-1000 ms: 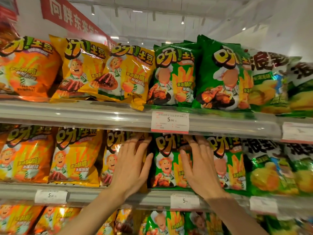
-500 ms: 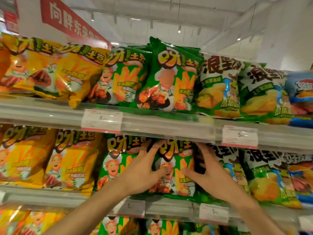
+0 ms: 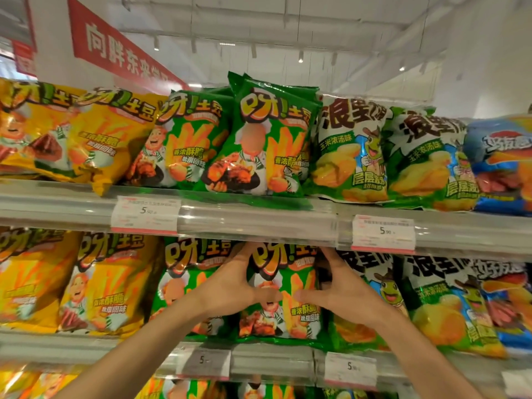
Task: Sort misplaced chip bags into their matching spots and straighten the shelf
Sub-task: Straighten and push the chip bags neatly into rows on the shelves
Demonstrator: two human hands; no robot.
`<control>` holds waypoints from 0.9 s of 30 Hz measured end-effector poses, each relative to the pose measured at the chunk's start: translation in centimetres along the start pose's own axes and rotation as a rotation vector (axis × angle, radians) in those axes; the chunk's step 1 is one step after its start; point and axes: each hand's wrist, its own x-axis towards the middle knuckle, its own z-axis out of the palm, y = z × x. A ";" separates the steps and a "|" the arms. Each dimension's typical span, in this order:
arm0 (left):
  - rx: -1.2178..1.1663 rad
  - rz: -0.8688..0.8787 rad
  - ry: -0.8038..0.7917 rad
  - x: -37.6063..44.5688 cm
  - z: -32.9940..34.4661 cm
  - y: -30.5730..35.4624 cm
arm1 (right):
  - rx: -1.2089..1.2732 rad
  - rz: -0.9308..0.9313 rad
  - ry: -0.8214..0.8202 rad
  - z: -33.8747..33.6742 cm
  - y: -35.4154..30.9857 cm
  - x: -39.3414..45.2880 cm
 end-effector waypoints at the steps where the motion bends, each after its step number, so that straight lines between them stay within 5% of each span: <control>1: 0.001 0.005 0.002 0.0 0.0 0.0 | 0.010 -0.006 0.008 -0.1 0.1 0.0; 10: 0.109 0.094 0.104 -1.7 -0.1 0.3 | -0.062 -0.085 0.037 0.5 -1.3 -1.4; 18: 0.712 0.202 0.488 -4.8 -1.9 -3.9 | -0.678 -0.173 0.370 6.0 -1.9 -1.9; 27: 0.873 0.068 0.384 -4.4 -2.5 -7.7 | -0.893 -0.185 0.452 9.9 -3.4 0.1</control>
